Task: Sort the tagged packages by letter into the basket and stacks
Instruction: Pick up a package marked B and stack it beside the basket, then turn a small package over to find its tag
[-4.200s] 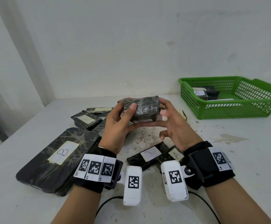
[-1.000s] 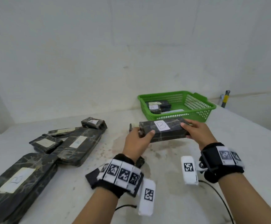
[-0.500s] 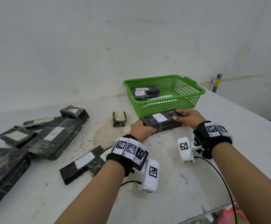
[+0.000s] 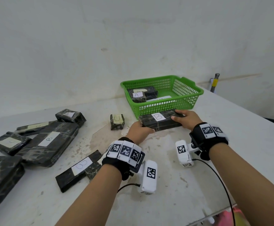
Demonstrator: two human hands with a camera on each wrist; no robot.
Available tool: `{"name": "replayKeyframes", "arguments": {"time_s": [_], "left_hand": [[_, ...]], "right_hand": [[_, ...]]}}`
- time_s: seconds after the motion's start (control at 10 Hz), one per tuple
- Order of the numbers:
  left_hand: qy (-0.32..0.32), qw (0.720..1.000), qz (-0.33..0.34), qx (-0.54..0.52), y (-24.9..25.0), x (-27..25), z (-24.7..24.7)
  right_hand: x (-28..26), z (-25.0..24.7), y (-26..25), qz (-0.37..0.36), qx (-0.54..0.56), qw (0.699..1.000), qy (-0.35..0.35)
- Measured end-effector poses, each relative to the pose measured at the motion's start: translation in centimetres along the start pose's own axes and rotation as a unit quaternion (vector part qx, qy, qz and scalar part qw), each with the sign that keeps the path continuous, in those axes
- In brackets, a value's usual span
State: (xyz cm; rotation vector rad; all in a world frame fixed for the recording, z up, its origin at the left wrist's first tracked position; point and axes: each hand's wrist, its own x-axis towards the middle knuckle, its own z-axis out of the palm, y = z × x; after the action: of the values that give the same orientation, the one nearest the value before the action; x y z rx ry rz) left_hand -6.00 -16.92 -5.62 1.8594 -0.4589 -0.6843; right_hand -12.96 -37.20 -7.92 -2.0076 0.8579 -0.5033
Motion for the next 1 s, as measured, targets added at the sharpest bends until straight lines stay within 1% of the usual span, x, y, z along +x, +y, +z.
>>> {"name": "replayKeyframes", "arguments": {"time_s": [0.1, 0.2, 0.3, 0.4, 0.5, 0.6, 0.7, 0.8, 0.9, 1.0], "left_hand": [[0.01, 1.0, 0.015, -0.01, 0.2, -1.1, -1.4], [0.031, 0.997, 0.043, -0.056, 0.0, -2.6, -4.4], [0.078, 0.987, 0.064, -0.128, -0.9, -4.2, -8.3], [0.122, 0.97, 0.06, -0.2, -2.4, -5.7, -12.2], [0.139, 0.96, 0.05, -0.239, -3.9, -6.3, -14.8], [0.153, 0.952, 0.04, -0.262, -5.2, -6.4, -16.3], [0.144, 0.944, 0.033, -0.296, -6.0, -6.3, -17.0], [0.126, 0.937, 0.028, -0.326, -6.6, -6.3, -17.4], [0.116, 0.926, 0.023, -0.358, -7.4, -6.3, -17.5], [0.098, 0.918, 0.015, -0.384, -8.0, -6.4, -17.4]], "right_hand": [[-1.2, -0.4, -0.9, -0.02, -0.067, 0.998, -0.003], [-3.1, -0.4, -2.9, -0.074, -0.148, 0.986, 0.028], [-4.6, 1.0, -5.1, -0.135, -0.079, 0.988, 0.008], [-5.9, 4.0, -7.7, -0.092, 0.039, 0.993, -0.057], [-5.9, 7.9, -10.4, -0.017, 0.087, 0.988, -0.125], [-4.6, 11.5, -12.2, 0.046, 0.069, 0.984, -0.155], [-2.9, 13.7, -12.3, 0.038, 0.004, 0.985, -0.165], [-1.6, 15.1, -12.2, 0.058, -0.007, 0.983, -0.175], [-1.8, 15.5, -12.6, 0.064, -0.016, 0.983, -0.168], [-2.4, 15.1, -13.5, 0.102, 0.031, 0.979, -0.173]]}}
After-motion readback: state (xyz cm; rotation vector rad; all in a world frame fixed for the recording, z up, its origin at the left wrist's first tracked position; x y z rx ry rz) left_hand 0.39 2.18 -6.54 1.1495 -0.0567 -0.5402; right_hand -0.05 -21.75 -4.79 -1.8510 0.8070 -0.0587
